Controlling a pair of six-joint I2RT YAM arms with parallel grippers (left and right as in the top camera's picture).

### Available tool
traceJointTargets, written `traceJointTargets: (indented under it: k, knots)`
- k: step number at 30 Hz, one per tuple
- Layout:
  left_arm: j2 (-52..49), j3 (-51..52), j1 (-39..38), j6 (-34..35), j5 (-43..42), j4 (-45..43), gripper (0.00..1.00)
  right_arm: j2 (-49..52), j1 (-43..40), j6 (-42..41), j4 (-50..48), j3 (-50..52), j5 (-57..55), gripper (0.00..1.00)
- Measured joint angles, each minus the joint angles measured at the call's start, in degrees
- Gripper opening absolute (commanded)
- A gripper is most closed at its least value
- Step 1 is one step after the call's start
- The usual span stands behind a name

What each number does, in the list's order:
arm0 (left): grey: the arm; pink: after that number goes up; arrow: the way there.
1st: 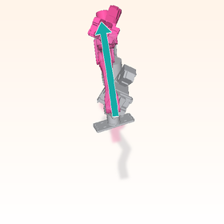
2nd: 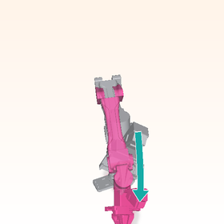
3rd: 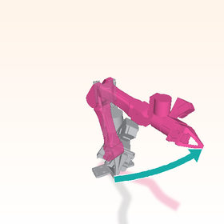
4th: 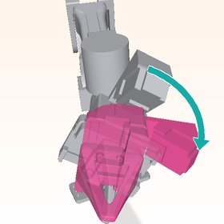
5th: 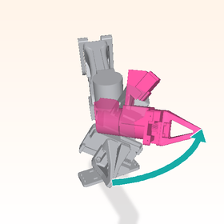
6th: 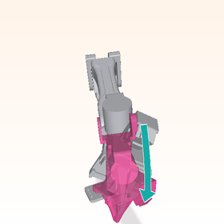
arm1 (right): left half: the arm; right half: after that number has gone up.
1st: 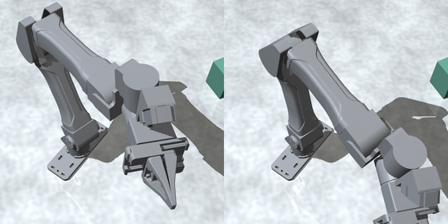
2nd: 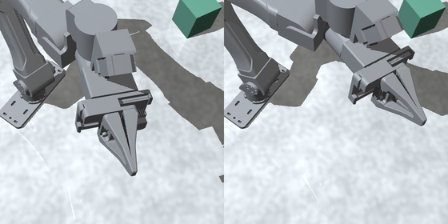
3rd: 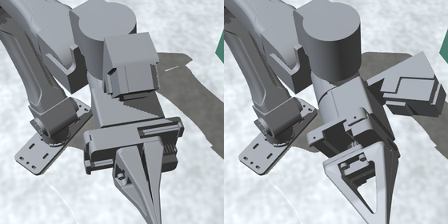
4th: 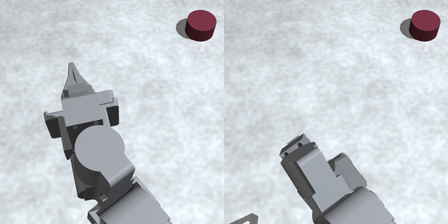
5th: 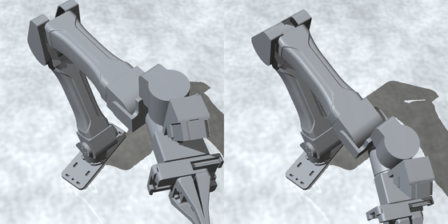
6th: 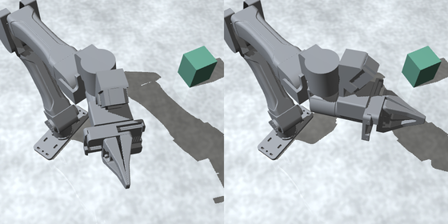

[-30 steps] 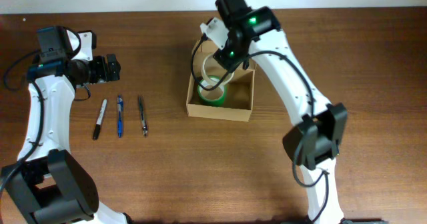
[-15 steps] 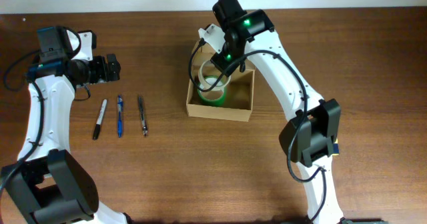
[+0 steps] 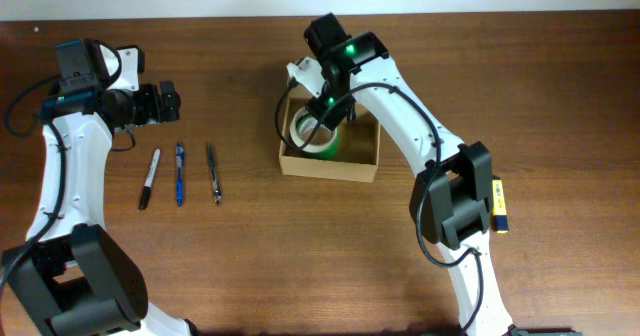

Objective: Pack container
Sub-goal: 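Lower the white tape into the box beside the green tape, release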

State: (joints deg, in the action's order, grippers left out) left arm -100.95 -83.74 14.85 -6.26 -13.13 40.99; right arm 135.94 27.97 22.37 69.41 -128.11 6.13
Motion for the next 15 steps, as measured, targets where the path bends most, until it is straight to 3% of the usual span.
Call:
traceJointTargets:
  k: [4,9,15]
  knots:
    - [0.0,0.0,0.0,0.0,0.0,0.0,0.99,0.2,0.0,-0.6,-2.0,2.5,0.0,0.1]
    - [0.0,0.0,0.0,0.0,0.0,0.0,0.99,0.3,0.0,-1.4,-2.2,2.8,0.0,0.31]
    - [0.0,0.0,0.0,0.0,0.0,0.0,0.99,0.3,0.0,-1.5,2.0,-1.4,0.0,0.32]
